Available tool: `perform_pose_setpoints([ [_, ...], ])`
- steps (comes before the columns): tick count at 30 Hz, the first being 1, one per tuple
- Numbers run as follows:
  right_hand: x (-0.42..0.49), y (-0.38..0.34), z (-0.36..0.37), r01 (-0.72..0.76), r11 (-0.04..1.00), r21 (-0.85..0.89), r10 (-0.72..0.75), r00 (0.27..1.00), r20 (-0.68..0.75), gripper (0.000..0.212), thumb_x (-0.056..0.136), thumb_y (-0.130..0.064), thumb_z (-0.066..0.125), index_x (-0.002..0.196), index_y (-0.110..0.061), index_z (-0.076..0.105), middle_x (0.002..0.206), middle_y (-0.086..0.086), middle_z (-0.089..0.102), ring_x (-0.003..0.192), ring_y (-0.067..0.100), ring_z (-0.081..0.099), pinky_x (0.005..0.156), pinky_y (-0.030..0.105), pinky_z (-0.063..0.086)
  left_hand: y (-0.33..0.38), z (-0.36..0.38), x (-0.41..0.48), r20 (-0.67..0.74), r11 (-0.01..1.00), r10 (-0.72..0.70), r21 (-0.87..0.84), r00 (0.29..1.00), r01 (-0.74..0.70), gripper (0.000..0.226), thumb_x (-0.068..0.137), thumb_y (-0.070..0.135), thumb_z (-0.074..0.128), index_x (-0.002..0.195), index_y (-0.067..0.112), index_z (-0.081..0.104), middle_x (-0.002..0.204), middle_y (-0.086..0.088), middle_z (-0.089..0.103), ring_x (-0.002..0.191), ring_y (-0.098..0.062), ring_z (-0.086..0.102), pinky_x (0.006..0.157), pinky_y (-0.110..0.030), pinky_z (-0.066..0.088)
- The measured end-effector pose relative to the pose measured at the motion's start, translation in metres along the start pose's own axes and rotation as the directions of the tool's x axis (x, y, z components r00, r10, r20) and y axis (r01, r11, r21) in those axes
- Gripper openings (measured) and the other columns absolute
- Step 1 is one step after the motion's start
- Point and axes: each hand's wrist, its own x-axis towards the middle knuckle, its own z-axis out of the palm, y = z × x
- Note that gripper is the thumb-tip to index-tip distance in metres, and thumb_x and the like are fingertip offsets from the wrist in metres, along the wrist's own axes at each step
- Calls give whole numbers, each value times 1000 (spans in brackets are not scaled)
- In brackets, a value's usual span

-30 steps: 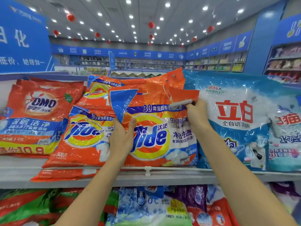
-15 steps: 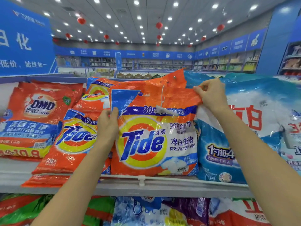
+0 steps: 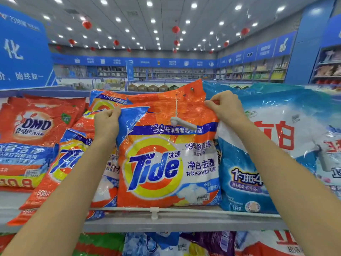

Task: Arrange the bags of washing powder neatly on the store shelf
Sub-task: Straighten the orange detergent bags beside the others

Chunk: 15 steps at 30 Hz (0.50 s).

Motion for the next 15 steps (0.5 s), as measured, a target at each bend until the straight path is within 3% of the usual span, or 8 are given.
perform_pose_setpoints([
  [3,8,0,8,-56,994,-98,60,997,38,33,89,-44,56,88,-15,70,91,5,68,91,26,61,76,36,44,-14,-3,12,9,994,-98,-41,995,98,37,92,37,53,62,18,44,76,-8,46,72,-22,41,64,-37,37],
  [5,9,-1,7,15,986,-164,-9,999,39,30,90,-44,54,92,-19,71,100,3,69,96,27,60,77,36,42,-11,-1,10,-24,993,-113,-39,993,112,36,93,33,51,62,17,42,71,-10,43,66,-22,41,62,-32,37],
  [7,11,-4,5,132,956,-261,-116,990,75,30,92,-41,51,99,-18,69,105,5,68,100,29,58,76,36,41,0,2,-7,-168,991,50,127,985,-29,28,95,27,46,71,12,46,70,-7,44,62,-19,40,58,-30,35],
  [9,13,-7,7,190,909,-370,-155,980,124,33,94,-41,47,94,-14,66,103,8,66,99,31,58,74,36,37,13,-1,-32,-277,898,371,349,886,-267,22,93,27,45,97,5,50,89,-9,52,80,-22,48,73,-35,40],
  [10,16,-7,8,197,880,-433,-151,979,138,35,95,-42,45,89,-13,63,102,10,65,98,31,58,73,35,36,19,-2,-48,-233,816,524,413,819,-405,26,92,26,46,102,3,50,95,-11,53,86,-22,48,79,-34,39],
  [12,18,-9,11,188,827,-531,-129,981,145,39,95,-45,41,90,-13,62,102,12,64,99,33,59,74,36,37,21,-3,-75,45,601,721,457,692,-655,29,89,26,47,102,0,53,96,-14,56,89,-21,46,81,-32,35],
  [14,14,-14,10,143,824,-548,-114,990,87,40,96,-44,41,100,-11,63,104,14,64,100,34,58,75,37,38,16,-3,-98,370,354,758,458,537,-815,35,89,32,47,100,1,59,98,-15,61,93,-21,46,83,-33,34],
  [15,8,-17,7,116,855,-505,-129,992,10,38,96,-40,42,102,-9,61,104,15,64,100,35,58,74,38,38,9,-3,-108,487,278,722,445,491,-851,40,89,37,45,101,3,61,102,-14,62,97,-22,47,86,-34,34],
])
